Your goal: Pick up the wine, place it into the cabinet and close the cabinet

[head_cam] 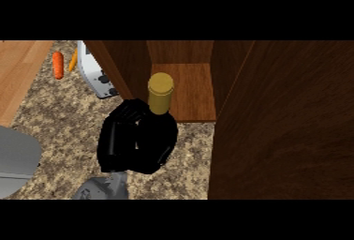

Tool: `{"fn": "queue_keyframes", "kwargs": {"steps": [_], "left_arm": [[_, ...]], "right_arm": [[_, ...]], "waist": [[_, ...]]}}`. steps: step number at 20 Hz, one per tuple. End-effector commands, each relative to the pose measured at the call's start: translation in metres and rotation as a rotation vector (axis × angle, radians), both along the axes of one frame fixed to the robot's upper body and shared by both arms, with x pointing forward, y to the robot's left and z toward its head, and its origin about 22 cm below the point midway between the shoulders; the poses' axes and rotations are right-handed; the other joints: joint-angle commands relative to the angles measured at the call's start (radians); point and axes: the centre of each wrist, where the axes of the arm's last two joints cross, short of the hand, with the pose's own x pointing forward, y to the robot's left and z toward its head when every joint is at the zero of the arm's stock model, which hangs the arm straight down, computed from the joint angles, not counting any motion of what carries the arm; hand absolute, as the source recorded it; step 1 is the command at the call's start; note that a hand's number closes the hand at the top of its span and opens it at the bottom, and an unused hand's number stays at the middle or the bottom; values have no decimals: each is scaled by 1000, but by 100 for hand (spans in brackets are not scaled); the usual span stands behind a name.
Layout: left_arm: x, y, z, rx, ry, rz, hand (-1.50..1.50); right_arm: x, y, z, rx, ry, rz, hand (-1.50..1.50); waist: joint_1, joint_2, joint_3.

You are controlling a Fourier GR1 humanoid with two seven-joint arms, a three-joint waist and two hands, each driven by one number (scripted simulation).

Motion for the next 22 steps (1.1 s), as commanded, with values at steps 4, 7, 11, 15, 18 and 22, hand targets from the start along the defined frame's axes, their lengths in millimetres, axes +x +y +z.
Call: {"fn": "queue_keyframes", "kwargs": {"steps": [4, 7, 11, 15, 18, 22], "left_arm": [[21, -23, 2, 43, 46, 42, 150], [35, -30, 0, 74, 65, 55, 150], [55, -36, 0, 115, 76, 79, 150], [61, -49, -18, 123, 122, 78, 150], [55, -53, -36, 123, 144, 87, 150], [63, -48, -60, 140, 134, 94, 150]], "right_arm": [[-48, -16, 32, 46, -46, 81, -150], [-35, -13, 23, 72, -59, 47, -150], [-36, -16, 23, 65, -78, 45, -150], [-33, -16, 20, 85, -67, 57, -150], [-32, -18, 23, 56, -49, 71, -150], [-27, -9, 14, 64, -46, 73, -150]], "waist": [[-7, 2, 0], [-1, 4, 0], [-3, 3, 0], [-12, 5, 0], [-11, 7, -1], [-13, 8, -1]]}}
